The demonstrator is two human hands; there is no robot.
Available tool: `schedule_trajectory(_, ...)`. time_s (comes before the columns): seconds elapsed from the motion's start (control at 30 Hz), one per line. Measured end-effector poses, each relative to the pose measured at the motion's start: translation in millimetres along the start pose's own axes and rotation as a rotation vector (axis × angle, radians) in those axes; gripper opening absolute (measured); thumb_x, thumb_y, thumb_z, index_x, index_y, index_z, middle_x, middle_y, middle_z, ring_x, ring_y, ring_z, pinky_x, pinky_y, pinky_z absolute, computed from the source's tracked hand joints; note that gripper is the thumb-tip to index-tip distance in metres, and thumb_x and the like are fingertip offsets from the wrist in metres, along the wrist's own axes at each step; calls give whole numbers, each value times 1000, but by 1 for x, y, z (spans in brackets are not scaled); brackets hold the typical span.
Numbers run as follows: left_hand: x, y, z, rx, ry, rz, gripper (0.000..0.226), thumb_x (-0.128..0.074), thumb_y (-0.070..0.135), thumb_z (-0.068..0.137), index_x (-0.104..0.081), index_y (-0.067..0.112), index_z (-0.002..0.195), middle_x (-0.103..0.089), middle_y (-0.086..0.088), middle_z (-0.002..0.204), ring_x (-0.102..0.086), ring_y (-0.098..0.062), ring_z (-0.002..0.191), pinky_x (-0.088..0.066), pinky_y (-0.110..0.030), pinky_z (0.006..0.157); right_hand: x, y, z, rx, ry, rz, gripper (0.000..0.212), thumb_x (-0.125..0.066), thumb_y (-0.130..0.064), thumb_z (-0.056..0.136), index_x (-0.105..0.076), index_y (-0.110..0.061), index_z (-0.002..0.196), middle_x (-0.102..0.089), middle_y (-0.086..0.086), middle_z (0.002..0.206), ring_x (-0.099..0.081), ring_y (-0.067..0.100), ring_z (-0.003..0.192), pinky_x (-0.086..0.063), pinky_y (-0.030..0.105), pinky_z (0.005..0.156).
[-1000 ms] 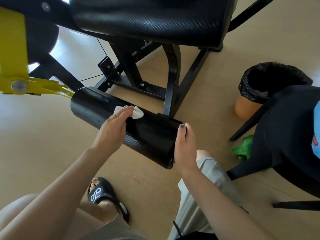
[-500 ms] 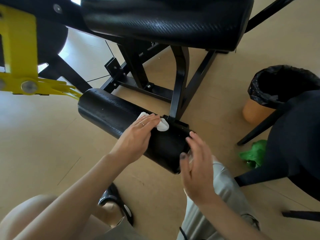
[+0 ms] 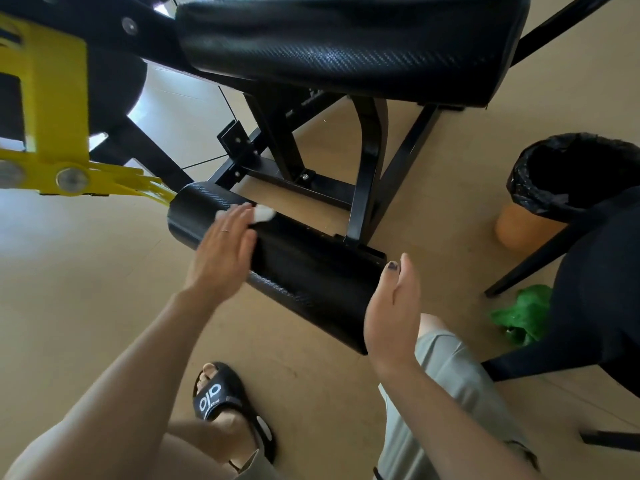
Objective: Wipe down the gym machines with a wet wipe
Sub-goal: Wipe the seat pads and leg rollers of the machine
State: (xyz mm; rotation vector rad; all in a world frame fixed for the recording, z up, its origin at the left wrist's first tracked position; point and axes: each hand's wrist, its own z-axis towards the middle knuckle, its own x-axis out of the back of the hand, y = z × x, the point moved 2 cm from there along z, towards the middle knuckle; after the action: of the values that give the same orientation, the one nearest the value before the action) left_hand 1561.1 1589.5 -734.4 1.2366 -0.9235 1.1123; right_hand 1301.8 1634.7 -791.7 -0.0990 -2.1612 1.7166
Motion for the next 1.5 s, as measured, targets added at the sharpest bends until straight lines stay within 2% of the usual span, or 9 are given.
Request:
schedule_trajectory(0.13, -7, -7, 14, 167, 28, -87, 59, -15, 44, 109, -35, 12, 155, -26, -7, 166, -13, -20, 155, -8, -42, 127, -1, 1, -1, 29, 27, -3, 58, -25, -44, 105, -35, -18, 156, -39, -3, 160, -34, 10, 147, -28, 23, 113)
schedule_trajectory(0.3, -18, 69, -28, -229, -122, 0, 61, -15, 48, 107, -15, 20, 162, -6, 7, 169, 6, -7, 155, 4, -34, 127, -2, -1, 1, 43, 69, 26, 54, -29, -38, 103, -43, -17, 151, -47, -4, 152, -41, 8, 140, -36, 29, 114)
schedule_trajectory(0.47, -12, 56, -14, -355, -175, 44, 60, -13, 45, 108, -25, 20, 161, -22, 5, 167, -6, -4, 155, -8, -36, 128, -1, -2, 3, 27, 72, 63, 45, -34, -27, 107, -45, -18, 150, -48, -6, 151, -42, 4, 138, -33, 22, 110)
schedule_trajectory(0.73, 2, -51, 55, 36, 30, -43, 56, -19, 38, 109, -45, 12, 150, -44, -8, 157, -29, -19, 150, -16, -37, 126, -1, 2, -1, 47, 51, 55, 44, -32, -28, 108, -44, -24, 151, -46, -12, 152, -40, -2, 137, -32, 18, 108)
schedule_trajectory(1.0, 4, -96, 89, 351, 40, -141, 57, -13, 30, 108, -40, 5, 152, -32, -13, 163, -17, -25, 154, -9, -39, 127, -3, 7, -9, 202, 71, 8, 56, -25, -37, 102, -41, -16, 152, -39, -5, 158, -32, 7, 147, -31, 32, 120)
schedule_trajectory(1.1, -2, -61, 65, 191, 16, -86, 65, -11, 34, 103, -48, -1, 144, -38, -21, 157, -27, -34, 150, -15, -46, 125, -5, 13, -12, 267, 84, -37, 60, -25, -35, 100, -39, -11, 153, -35, -1, 161, -28, 10, 151, -27, 30, 121)
schedule_trajectory(1.2, -9, 7, 26, 35, -23, -179, 69, -14, 49, 102, -48, 11, 148, -38, -5, 160, -25, -17, 152, -17, -44, 126, -6, 14, -13, 284, 83, -28, 59, -26, -33, 101, -38, -10, 154, -35, 1, 162, -27, 13, 151, -28, 35, 123)
schedule_trajectory(1.37, -17, 83, -20, -225, -135, -132, 62, -18, 48, 106, -31, 16, 158, -26, 4, 165, -9, -2, 153, -3, -24, 126, -3, 15, -14, 300, 70, -23, 59, -26, -34, 100, -39, -10, 153, -34, 3, 161, -29, 14, 150, -34, 48, 120)
schedule_trajectory(1.5, 3, 63, -6, -247, -143, -184, 48, -28, 32, 110, -43, 15, 152, -46, 1, 154, -34, -2, 143, -16, -11, 118, -4, 18, -13, 317, 69, -23, 59, -28, -31, 99, -41, -9, 152, -35, 3, 161, -30, 16, 150, -36, 47, 119)
